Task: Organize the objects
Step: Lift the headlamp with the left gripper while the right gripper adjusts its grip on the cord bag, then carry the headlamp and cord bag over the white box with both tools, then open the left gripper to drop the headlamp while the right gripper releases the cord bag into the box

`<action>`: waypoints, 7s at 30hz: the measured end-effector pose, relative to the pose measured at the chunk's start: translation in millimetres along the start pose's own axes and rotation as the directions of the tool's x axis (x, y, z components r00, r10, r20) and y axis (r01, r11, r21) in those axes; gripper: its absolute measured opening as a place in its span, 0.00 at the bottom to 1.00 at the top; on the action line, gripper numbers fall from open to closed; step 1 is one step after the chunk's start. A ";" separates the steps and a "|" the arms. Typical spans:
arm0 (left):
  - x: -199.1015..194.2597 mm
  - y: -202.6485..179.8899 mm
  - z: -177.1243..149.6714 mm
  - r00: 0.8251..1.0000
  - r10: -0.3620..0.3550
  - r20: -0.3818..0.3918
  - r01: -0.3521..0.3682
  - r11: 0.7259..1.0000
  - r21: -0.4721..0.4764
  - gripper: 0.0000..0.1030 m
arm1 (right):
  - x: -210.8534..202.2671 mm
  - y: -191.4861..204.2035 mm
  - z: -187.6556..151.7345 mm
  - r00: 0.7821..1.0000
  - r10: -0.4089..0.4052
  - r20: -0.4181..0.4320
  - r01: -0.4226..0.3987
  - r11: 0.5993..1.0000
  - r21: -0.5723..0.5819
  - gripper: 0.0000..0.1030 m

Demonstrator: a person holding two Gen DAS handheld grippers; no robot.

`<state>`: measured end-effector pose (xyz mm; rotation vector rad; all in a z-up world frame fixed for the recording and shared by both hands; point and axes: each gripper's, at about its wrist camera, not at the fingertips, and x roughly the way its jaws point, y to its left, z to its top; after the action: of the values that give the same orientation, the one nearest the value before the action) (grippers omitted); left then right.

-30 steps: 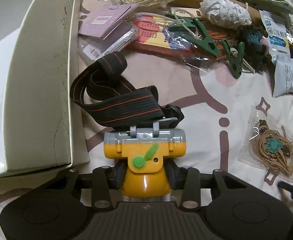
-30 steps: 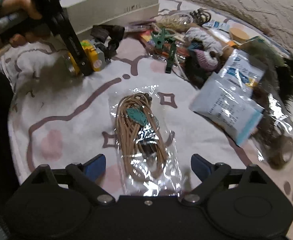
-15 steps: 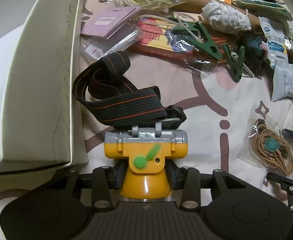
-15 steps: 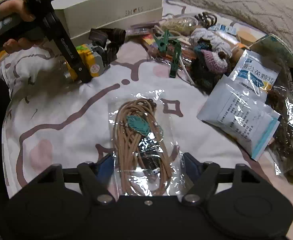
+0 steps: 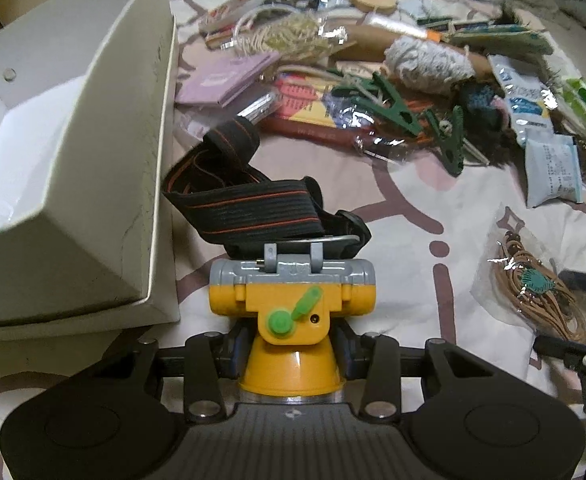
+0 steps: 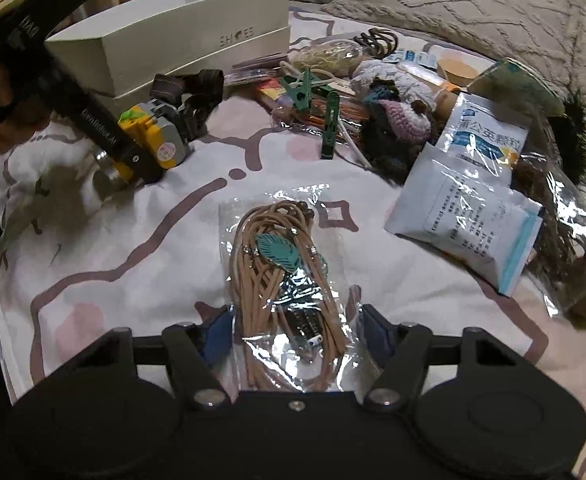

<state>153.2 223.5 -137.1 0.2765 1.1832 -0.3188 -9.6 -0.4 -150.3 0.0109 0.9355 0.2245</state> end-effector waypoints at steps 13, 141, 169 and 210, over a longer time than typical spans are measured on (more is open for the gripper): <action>-16.3 -16.1 -26.4 0.989 -0.042 0.144 0.031 0.996 0.082 0.42 | -11.9 14.0 -11.3 0.995 -0.079 0.063 0.068 0.983 0.170 0.36; -61.6 212.8 81.4 0.996 0.079 0.045 -0.076 0.995 -0.058 0.75 | 44.5 171.4 264.0 0.979 0.144 0.142 -0.117 0.976 -0.183 0.31; -98.8 207.7 90.3 0.985 0.050 0.164 -0.026 0.989 -0.145 0.95 | 73.3 178.1 278.3 0.970 0.244 -0.004 -0.232 0.917 -0.324 0.60; -120.0 168.9 61.3 0.980 0.081 0.182 -0.073 0.996 -0.048 1.00 | 38.7 151.0 270.5 0.986 0.155 0.060 -0.146 0.981 -0.124 0.98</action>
<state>229.5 368.0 4.1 0.2507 0.9932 -0.2464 200.4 178.5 -4.1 -0.0207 0.8516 0.4178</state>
